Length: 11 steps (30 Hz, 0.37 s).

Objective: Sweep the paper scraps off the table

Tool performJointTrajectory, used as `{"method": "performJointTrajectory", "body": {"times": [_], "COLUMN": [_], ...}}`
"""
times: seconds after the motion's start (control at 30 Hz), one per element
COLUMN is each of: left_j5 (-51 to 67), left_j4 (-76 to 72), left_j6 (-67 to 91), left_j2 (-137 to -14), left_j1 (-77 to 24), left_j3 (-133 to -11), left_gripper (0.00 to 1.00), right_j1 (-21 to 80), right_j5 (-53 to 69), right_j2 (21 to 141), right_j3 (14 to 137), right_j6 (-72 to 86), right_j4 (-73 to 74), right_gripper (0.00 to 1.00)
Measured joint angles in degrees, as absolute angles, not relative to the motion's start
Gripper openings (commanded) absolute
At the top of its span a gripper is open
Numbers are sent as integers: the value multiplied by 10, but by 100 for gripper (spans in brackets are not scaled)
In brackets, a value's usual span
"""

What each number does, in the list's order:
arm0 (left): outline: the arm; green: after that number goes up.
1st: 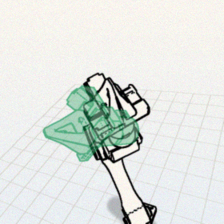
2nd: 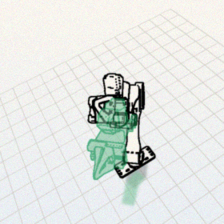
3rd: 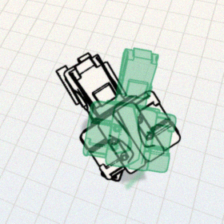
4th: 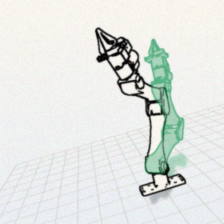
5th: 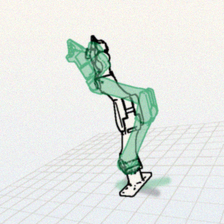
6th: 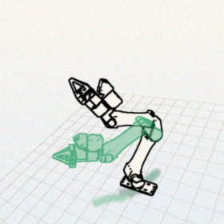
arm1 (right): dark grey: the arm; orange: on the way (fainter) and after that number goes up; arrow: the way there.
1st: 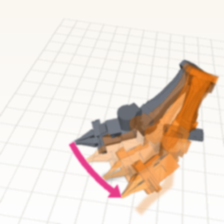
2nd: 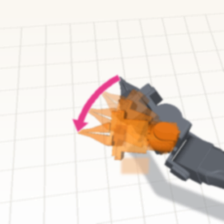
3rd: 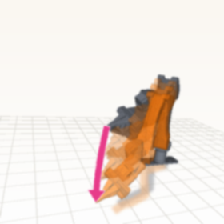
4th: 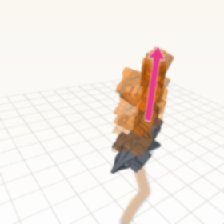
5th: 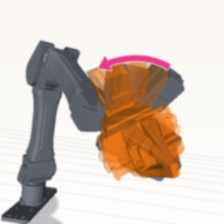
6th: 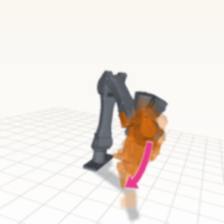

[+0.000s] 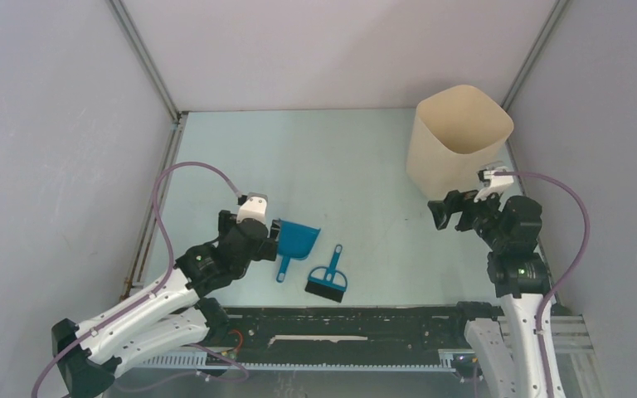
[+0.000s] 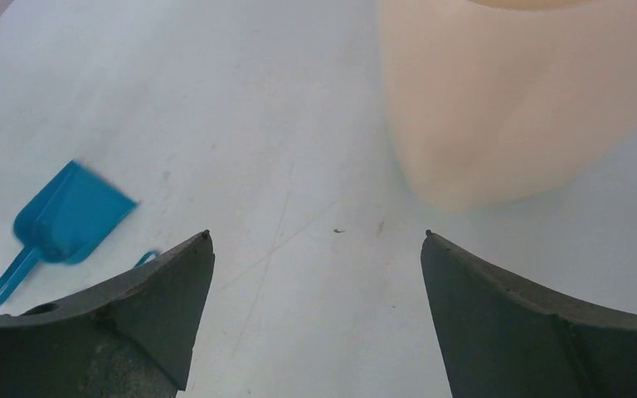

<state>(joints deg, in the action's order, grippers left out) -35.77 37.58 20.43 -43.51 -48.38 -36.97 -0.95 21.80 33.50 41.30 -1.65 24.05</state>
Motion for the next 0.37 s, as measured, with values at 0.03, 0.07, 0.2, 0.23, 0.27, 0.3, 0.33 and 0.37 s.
{"method": "performJointTrajectory", "body": {"times": [0.03,0.07,0.2,0.23,0.27,0.3,0.33,0.37], "left_j5": [-358,-358,-358,-358,-358,-358,-358,-357], "left_j4": [376,376,376,376,376,376,376,376], "left_j6": [204,204,204,204,204,204,204,204], "left_j2": [-435,-435,-435,-435,-435,-435,-435,-435], "left_j1": [-484,-483,-483,-483,-483,-483,-483,-483], "left_j3": [-370,-370,-370,-370,-370,-370,-370,-370], "left_gripper": [100,100,100,100,100,100,100,100], "right_j1": [-22,-36,-63,-67,-69,-70,-71,-72], "right_j5": [219,220,238,244,247,249,251,254], "right_j2": [333,330,313,308,302,297,295,296], "right_j3": [411,409,406,406,406,406,406,406], "right_j6": [-10,-5,5,6,6,6,8,9], "right_j4": [241,241,242,242,242,241,238,235], "right_gripper": [100,100,100,100,100,100,100,100]}}
